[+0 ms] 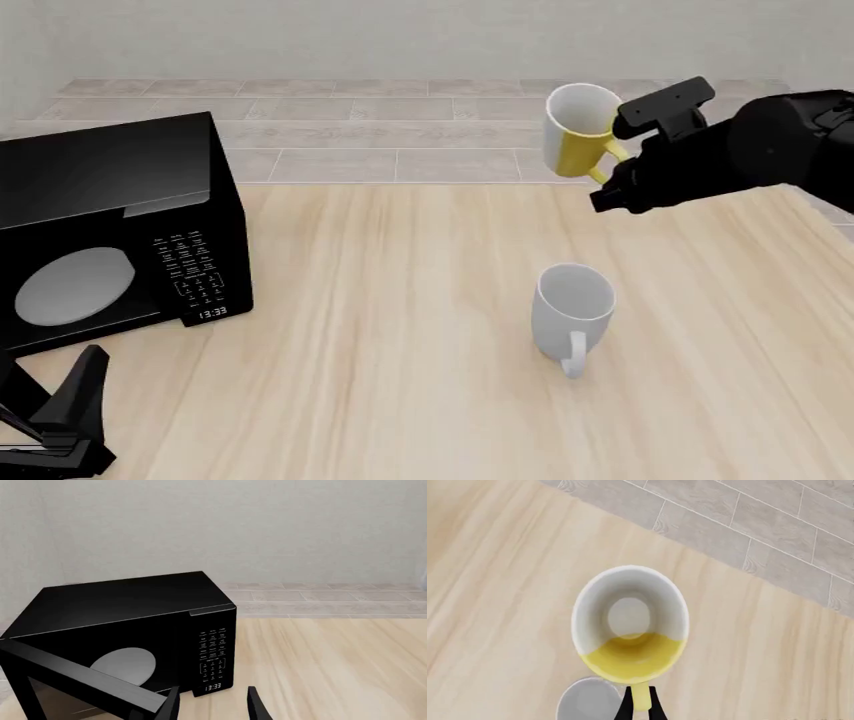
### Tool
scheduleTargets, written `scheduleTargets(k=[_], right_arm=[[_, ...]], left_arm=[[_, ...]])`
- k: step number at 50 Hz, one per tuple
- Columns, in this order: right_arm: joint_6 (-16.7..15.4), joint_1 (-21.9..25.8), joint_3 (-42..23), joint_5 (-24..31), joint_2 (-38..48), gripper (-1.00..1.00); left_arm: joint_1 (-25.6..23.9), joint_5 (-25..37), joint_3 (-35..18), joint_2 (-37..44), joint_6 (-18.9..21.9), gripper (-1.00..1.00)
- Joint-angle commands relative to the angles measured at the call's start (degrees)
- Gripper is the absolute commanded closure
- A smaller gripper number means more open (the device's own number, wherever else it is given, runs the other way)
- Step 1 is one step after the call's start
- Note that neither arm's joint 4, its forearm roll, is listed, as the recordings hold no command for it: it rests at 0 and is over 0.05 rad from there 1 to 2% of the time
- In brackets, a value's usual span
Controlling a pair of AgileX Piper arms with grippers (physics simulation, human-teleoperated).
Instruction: Put the yellow and white mug to the front of the white mug.
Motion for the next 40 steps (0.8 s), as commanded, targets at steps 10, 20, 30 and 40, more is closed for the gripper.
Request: scheduleTargets(k=[10,20,30,40], right_arm=[[1.17,-1.08,-0.99,-3.26,5.74,1.00],[1.17,-1.38,-1.07,-6.10,9.67,1.00],[1.34,-2.12,-2.20,-7.45,13.12,1.00],[1.13,-2.85,-4.33,-7.51,15.52,1.00]], left_arm=[[-0.19,0.06,0.07,-0.13,0.02,-1.00],[-0.19,0.05,0.07,-0.11,0.01,-1.00],[-0.19,0.05,0.07,-0.12,0.03,-1.00],[-0.19,0.06,0.07,-0.12,0.00,-1.00]])
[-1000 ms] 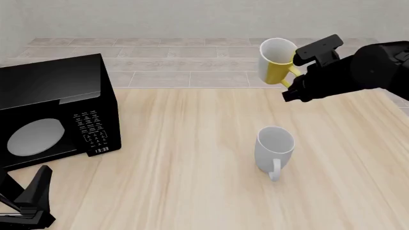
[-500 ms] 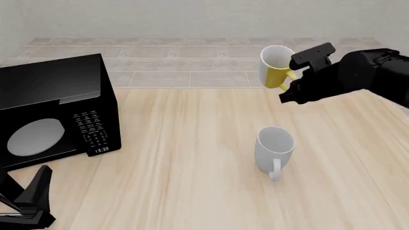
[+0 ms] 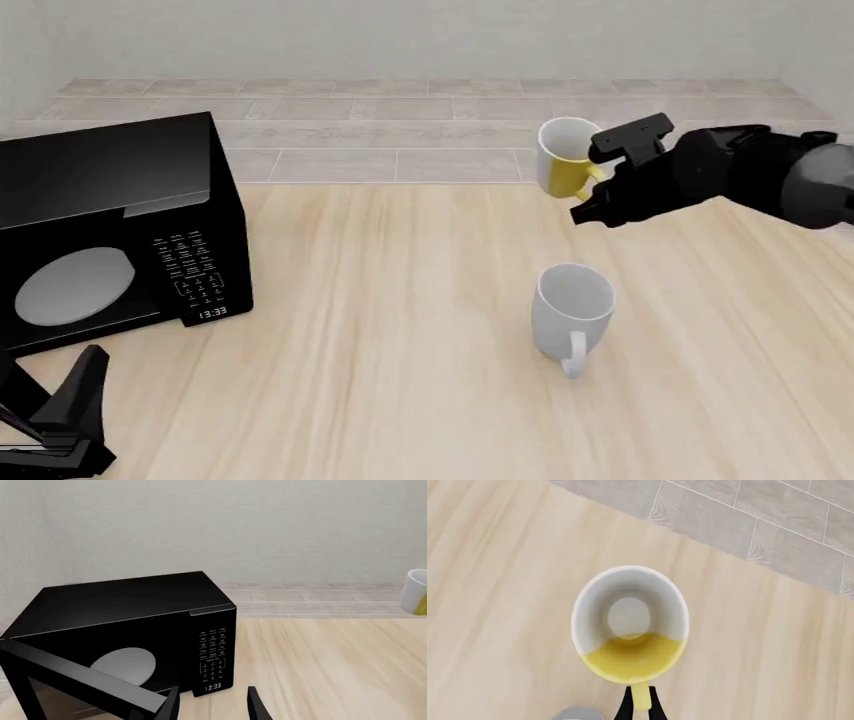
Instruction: Put the yellow and white mug to the front of the white mug.
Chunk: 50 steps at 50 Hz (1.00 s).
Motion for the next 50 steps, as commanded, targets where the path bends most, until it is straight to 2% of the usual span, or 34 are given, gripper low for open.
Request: scheduleTargets(k=[1,15,25,50], right_arm=[[0.16,-0.80,-2.16,-0.66,2.97,1.00],[-0.05,-1.21,-5.24,-0.72,7.08,1.00],[0.85,-1.18,-6.32,-0.81,9.16,1.00],[0.66,-2.24,-7.92,-2.30,14.62,1.00]], left_arm=[[-0.20,0.04,0.07,-0.10,0.01,-1.00],[-0.20,0.06,0.07,-0.14,0.03,-1.00],[-0.20,0.05,0.07,-0.11,0.01,-1.00],[-0.19,0.06,0.07,-0.14,0.01,-1.00]])
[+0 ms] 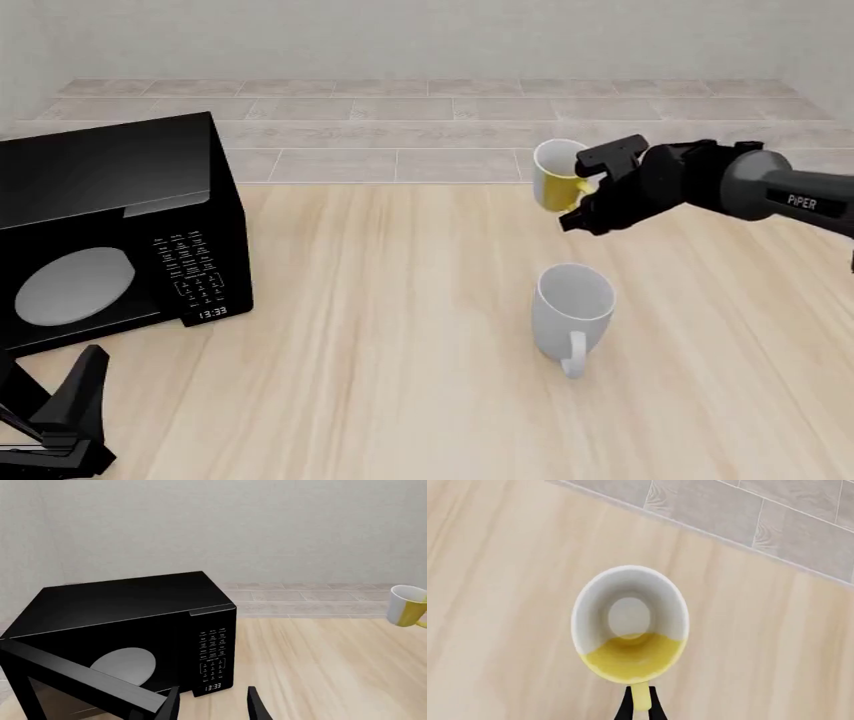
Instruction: Put the yellow and white mug to the front of the white mug.
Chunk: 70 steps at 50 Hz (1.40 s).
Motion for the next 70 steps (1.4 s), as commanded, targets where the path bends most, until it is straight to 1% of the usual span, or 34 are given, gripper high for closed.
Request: scheduleTargets(k=[1,15,23,28,33,45,70], right_arm=[[0.27,-0.47,-1.06,-0.79,2.60,1.00],[0.77,-0.27,-2.89,-1.43,6.04,1.00],[0.29,-0.68,-3.74,-1.26,7.50,1.00],[0.86,-0.38,-4.26,-1.37,8.46,1.00],[0.31,-0.86,-5.14,-1.06,9.42,1.00],[0.18,-1.21,-6.17,-1.13,11.54,1.00],[-0.10,-1.57,-7.65,-0.97,13.47,1.00]], left_arm=[[-0.19,0.05,0.07,-0.11,0.01,-1.00],[-0.20,0.06,0.07,-0.14,0.01,-1.00],[-0.20,0.05,0.07,-0.11,0.01,-1.00],[-0.18,0.06,0.07,-0.14,0.02,-1.00],[-0.18,0.04,0.07,-0.10,0.02,-1.00],[-0.20,0.05,0.07,-0.11,0.01,-1.00],[-0.20,0.03,0.07,-0.08,0.01,-1.00]])
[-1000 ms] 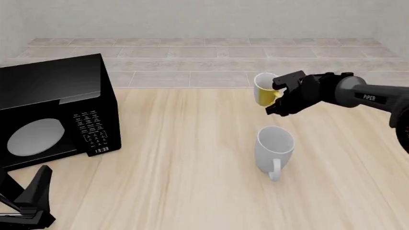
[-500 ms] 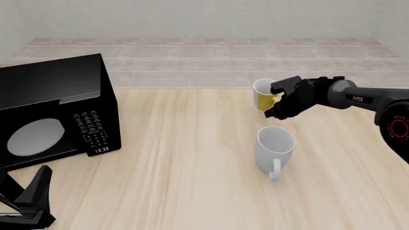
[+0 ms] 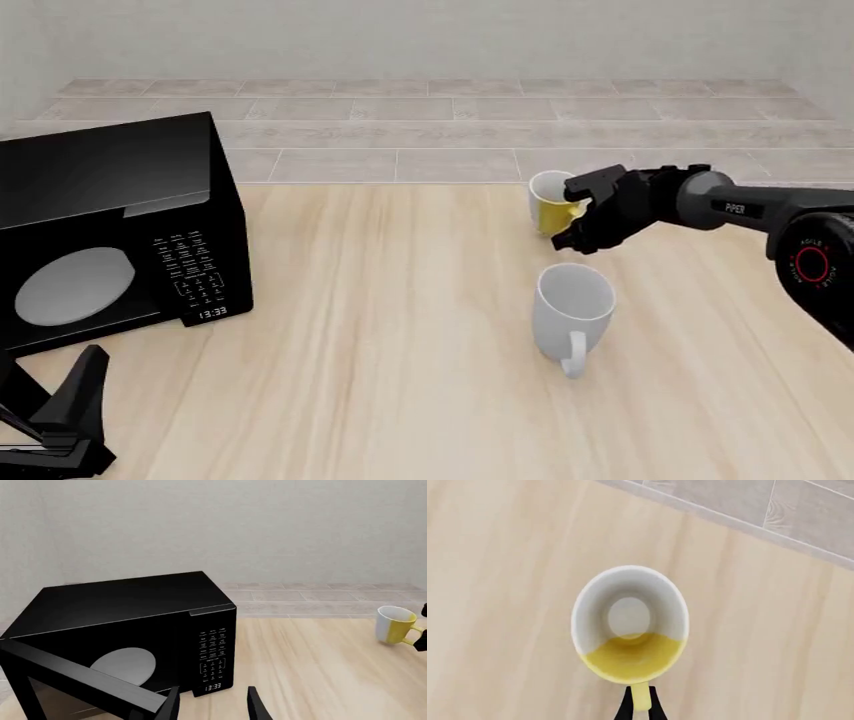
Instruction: Put the yellow and white mug to the front of the white mug.
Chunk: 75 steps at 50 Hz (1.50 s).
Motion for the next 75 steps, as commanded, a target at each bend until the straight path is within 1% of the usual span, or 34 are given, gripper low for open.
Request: scheduleTargets(k=[1,10,11,27,38,41,42,44,50,56,58,66,70,75], right_arm=[[0.29,0.00,-0.77,-0.04,0.63,1.00],[0.31,0.28,-0.99,0.19,0.74,1.00],[0.45,0.27,-1.06,0.22,0.80,-1.00],[0.39,0.40,-1.69,0.64,0.72,-1.00],[0.73,0.85,-0.69,1.09,-1.62,-1.00],[1.01,1.07,0.08,1.04,-2.87,-1.00],[1.65,1.32,0.64,1.00,-3.81,-1.00],[1.20,1.22,1.11,1.05,-4.45,-1.00],[2.02,1.98,2.72,1.82,-8.04,-1.00],[2.22,2.57,4.82,2.23,-11.61,-1.00],[1.80,2.49,5.51,2.30,-12.55,-1.00],[2.47,3.45,8.69,2.75,-17.99,-1.00],[3.32,4.15,10.18,2.93,-20.49,-1.00],[3.09,4.38,11.95,3.75,-23.84,-1.00]], left_arm=[[-0.19,0.05,0.07,-0.11,0.02,-1.00],[-0.19,0.06,0.07,-0.12,0.01,-1.00],[-0.19,0.05,0.07,-0.12,0.02,-1.00],[-0.19,0.05,0.07,-0.12,0.01,-1.00],[-0.20,0.04,0.07,-0.10,0.02,-1.00],[-0.19,0.06,0.07,-0.13,0.02,-1.00],[-0.19,0.05,0.07,-0.11,0.00,-1.00],[-0.20,0.04,0.07,-0.11,0.01,-1.00],[-0.19,0.06,0.07,-0.13,0.03,-1.00],[-0.19,0.05,0.07,-0.12,0.03,-1.00],[-0.19,0.05,0.07,-0.11,0.02,-1.00],[-0.20,0.06,0.07,-0.13,0.01,-1.00],[-0.20,0.05,0.07,-0.12,0.03,-1.00],[-0.20,0.05,0.07,-0.12,0.02,-1.00]])
